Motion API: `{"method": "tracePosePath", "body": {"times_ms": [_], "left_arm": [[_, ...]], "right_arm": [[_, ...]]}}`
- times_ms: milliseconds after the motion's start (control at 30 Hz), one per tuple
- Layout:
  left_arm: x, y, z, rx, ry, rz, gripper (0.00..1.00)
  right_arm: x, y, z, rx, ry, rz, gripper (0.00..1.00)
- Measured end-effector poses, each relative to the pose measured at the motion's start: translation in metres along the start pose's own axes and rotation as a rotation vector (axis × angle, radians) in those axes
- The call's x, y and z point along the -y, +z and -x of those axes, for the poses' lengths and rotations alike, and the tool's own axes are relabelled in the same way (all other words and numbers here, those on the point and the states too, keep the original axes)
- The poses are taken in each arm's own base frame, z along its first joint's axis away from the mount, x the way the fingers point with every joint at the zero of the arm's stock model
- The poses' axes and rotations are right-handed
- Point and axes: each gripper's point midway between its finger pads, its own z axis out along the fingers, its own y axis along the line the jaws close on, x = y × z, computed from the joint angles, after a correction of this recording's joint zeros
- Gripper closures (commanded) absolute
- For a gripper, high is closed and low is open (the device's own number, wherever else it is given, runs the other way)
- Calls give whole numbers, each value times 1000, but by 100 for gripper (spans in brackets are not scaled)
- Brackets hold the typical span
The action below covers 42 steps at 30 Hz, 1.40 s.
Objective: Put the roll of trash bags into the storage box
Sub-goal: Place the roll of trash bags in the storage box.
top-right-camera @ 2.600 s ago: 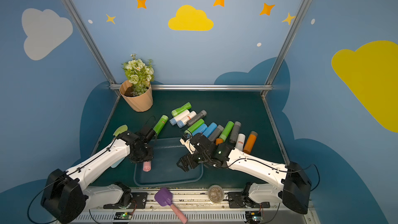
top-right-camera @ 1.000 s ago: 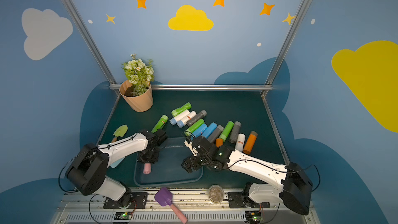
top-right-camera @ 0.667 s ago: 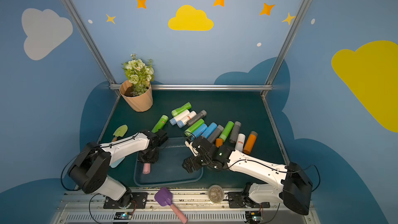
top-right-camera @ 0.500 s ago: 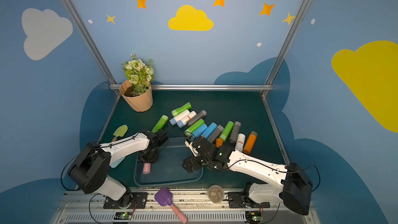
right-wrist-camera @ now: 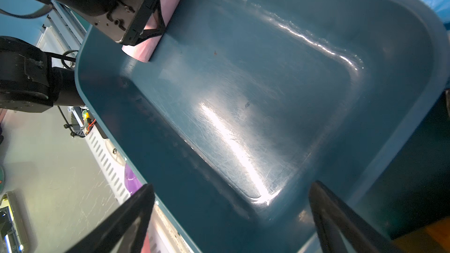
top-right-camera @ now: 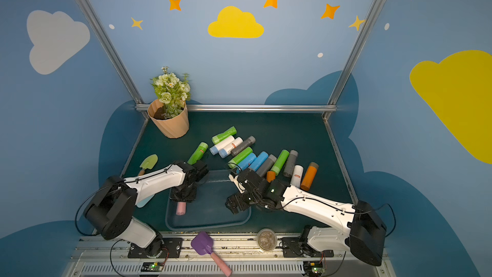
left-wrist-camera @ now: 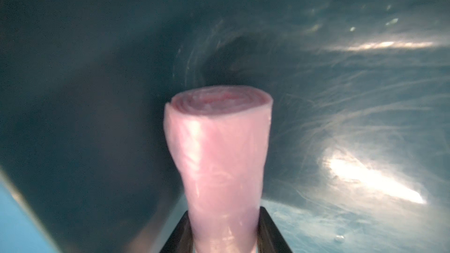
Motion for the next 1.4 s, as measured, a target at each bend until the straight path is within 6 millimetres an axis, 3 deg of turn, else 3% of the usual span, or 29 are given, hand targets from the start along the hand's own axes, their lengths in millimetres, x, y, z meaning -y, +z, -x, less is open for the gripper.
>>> {"method": "tracePosePath", "body": {"times_ms": [800,1067,1400], "left_arm": [[1,-14,3,51,-13,-48,53],[2,-18,5,58,-16,-58,53],[8,-41,12,96,-19,-110,48]], "right_arm": [[2,0,5,-8,4,-17,3],[7,-10,8,30,17,-35,3],[17,-19,11,62,39,-53,3]]}}
